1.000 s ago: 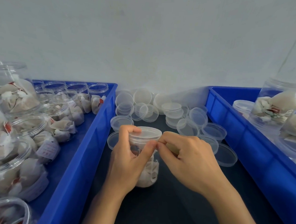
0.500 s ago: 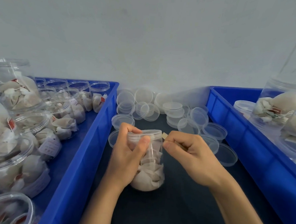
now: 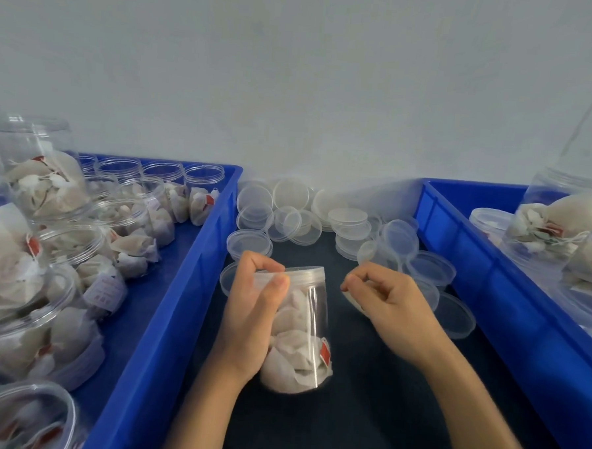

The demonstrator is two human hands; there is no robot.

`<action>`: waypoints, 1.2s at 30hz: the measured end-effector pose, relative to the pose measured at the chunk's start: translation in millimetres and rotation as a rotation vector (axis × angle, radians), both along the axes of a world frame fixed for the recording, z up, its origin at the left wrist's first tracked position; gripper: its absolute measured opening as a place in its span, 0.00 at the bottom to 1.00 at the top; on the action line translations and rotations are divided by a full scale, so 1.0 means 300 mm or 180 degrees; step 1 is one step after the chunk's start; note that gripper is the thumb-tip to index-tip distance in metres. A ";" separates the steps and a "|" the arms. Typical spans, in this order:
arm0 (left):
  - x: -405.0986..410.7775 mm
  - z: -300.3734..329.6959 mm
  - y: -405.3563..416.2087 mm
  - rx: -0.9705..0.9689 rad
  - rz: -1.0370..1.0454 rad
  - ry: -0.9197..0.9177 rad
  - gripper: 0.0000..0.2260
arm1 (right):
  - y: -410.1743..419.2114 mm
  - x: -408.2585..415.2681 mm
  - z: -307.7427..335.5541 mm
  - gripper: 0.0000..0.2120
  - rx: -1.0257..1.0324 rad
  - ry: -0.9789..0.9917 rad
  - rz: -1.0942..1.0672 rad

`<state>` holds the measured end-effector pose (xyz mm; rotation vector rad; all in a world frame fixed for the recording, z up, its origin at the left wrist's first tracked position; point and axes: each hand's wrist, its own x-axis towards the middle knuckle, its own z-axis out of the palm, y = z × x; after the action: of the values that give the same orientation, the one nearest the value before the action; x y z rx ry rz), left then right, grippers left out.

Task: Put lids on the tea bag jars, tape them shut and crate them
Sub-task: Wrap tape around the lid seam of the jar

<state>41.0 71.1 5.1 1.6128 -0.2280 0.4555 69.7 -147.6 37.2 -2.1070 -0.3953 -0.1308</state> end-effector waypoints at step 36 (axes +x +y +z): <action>-0.003 0.004 -0.022 0.0082 0.0766 -0.0145 0.22 | 0.062 0.041 -0.146 0.22 -0.2568 -0.0813 -0.0528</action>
<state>40.0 64.6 6.4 1.6636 -0.0737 0.6766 82.1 -129.0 -6.7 -2.9346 -0.4738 -0.3922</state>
